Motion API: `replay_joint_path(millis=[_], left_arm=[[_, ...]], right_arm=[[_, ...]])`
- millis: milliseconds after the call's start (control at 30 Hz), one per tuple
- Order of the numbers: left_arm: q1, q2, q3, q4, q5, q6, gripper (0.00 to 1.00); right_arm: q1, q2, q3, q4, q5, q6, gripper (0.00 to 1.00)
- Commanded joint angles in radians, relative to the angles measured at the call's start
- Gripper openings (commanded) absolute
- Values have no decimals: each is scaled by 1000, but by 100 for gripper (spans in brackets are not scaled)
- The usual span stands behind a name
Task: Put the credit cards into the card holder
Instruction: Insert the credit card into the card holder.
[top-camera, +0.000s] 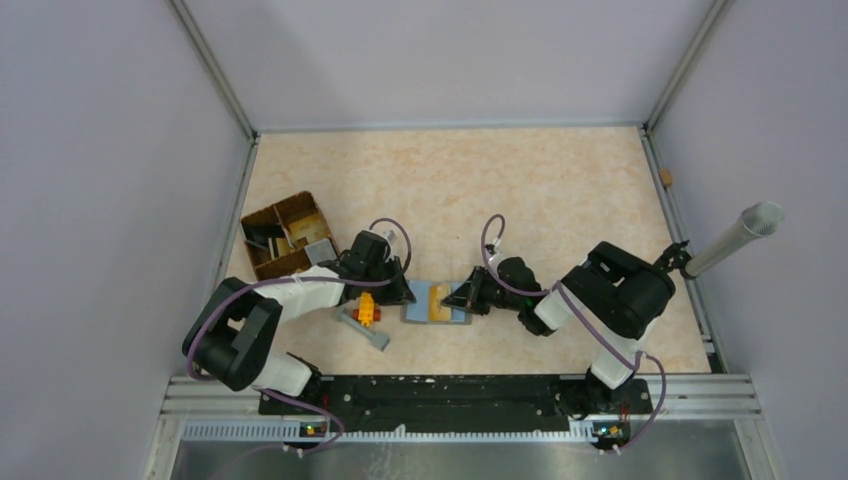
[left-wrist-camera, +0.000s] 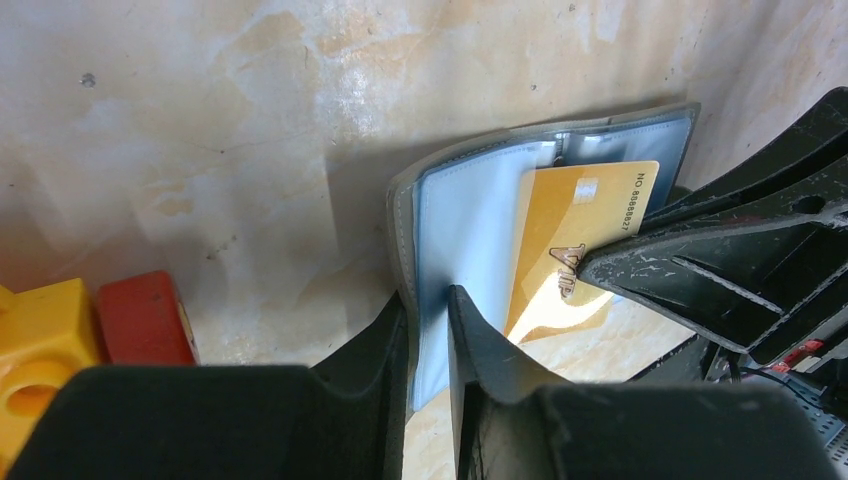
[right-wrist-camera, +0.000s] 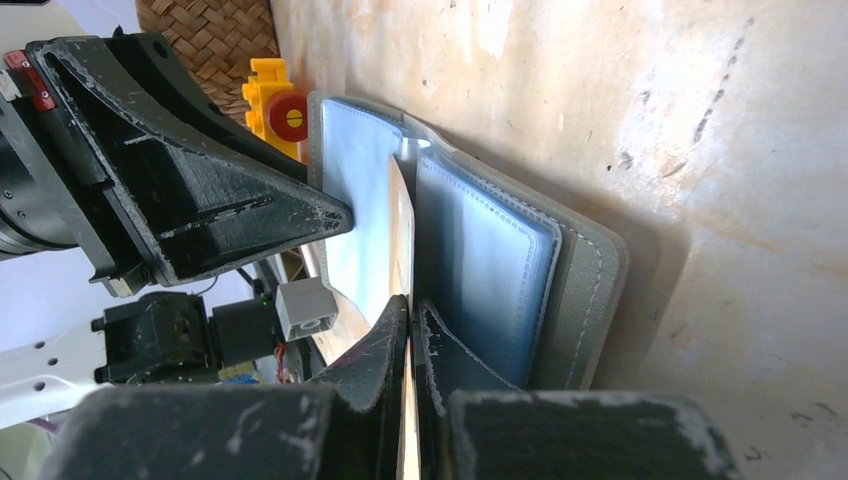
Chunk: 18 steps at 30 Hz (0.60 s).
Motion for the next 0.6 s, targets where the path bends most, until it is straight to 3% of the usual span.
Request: replay_joint_path(millis=[0,567], left_arm=[[-6,25,-2,-3,8,8,19],[-6,30,11,-8,4,8,22]], right_arm=[[14,30,20,-60,89,-43,0],[55,66,79,-153,95,-79,0]])
